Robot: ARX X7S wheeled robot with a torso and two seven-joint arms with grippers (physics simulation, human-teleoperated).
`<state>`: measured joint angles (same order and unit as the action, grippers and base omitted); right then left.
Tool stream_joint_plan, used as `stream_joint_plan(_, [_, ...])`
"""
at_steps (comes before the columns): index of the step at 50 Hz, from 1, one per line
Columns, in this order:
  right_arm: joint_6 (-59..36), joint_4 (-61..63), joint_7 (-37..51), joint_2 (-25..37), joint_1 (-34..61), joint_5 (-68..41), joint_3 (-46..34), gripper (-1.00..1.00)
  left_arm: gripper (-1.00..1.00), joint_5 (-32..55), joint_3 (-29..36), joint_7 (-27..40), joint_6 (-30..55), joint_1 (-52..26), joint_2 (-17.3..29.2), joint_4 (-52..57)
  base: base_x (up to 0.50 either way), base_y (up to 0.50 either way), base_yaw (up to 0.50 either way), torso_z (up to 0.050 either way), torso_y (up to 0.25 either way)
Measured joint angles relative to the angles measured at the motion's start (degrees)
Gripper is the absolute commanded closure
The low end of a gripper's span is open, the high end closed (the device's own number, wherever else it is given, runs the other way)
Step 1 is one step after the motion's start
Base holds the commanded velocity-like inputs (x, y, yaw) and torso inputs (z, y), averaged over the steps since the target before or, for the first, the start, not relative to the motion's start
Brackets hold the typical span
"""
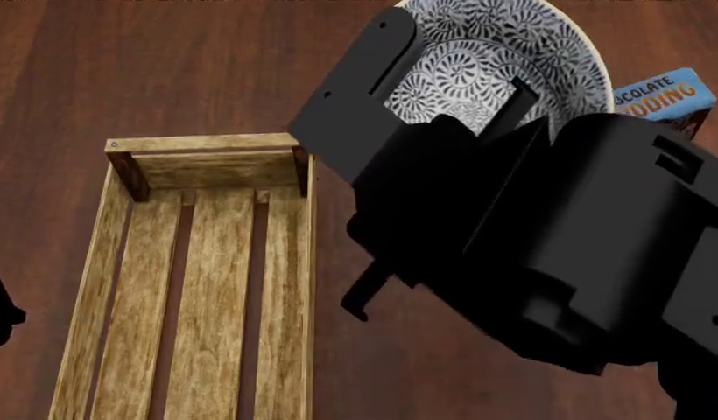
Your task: Stack the left bowl on the right bowl and place them in the tray.
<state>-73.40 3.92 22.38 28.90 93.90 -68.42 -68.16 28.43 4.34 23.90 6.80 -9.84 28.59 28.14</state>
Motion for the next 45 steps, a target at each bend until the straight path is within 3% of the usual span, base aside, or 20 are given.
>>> stream_joint_plan(45, [13.53,-10.14,-19.55,-14.86,5.32,14.37,-13.03,1.00,-1.00,1.52,-1.30,0.26,-0.68,0.54,0.64,0.21,0.00,0.00,0.00,0.000,0.001])
